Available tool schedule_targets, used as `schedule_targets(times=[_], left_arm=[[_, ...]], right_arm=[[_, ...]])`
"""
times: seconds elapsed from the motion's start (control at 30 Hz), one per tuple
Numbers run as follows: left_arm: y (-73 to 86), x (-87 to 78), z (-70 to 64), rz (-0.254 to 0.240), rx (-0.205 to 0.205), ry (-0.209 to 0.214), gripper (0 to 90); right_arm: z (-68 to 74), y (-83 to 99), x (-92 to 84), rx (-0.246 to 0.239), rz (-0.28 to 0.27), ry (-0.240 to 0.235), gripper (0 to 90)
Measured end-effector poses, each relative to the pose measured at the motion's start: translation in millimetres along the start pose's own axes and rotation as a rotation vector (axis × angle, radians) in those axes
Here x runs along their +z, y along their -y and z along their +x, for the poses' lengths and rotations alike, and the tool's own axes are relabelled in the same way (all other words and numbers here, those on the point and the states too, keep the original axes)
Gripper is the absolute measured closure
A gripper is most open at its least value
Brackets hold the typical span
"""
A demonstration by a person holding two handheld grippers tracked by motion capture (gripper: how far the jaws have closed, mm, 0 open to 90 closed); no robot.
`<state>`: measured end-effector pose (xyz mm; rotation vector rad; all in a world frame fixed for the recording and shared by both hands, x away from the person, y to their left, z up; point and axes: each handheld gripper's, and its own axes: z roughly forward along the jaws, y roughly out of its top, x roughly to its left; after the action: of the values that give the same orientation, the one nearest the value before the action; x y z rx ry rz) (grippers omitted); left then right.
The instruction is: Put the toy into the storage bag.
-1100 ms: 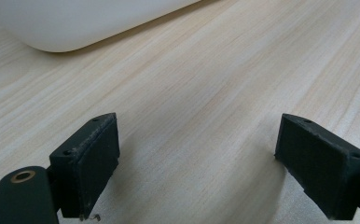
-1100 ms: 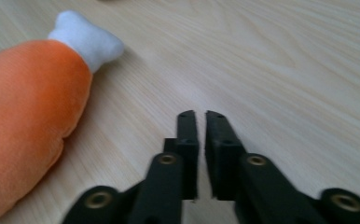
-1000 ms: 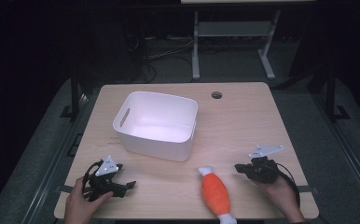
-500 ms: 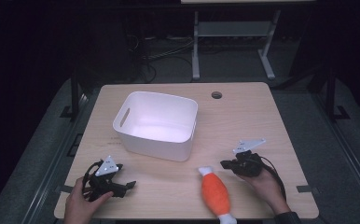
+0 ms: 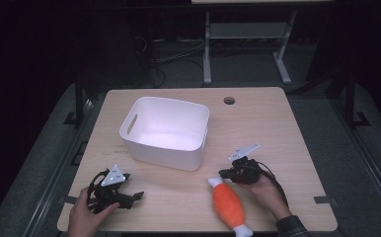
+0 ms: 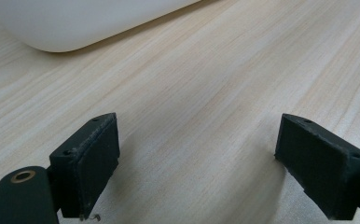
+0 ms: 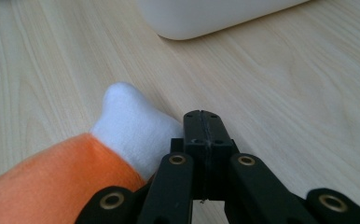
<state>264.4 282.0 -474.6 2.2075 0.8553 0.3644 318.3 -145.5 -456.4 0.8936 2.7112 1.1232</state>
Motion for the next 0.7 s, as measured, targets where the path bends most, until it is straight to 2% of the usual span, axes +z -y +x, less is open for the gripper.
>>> schedule_targets(times=[0.37, 0.7], left_arm=[[0.0, 0.0, 0.0, 0.0, 0.0, 0.0, 12.7], [0.0, 0.0, 0.0, 0.0, 0.0, 0.0, 12.7]], right_arm=[[6.4, -13.1, 8.5, -0.035, 0.003, -0.037, 89.5], [19.6, -25.0, 21.9, -0.079, 0.028, -0.087, 89.5]])
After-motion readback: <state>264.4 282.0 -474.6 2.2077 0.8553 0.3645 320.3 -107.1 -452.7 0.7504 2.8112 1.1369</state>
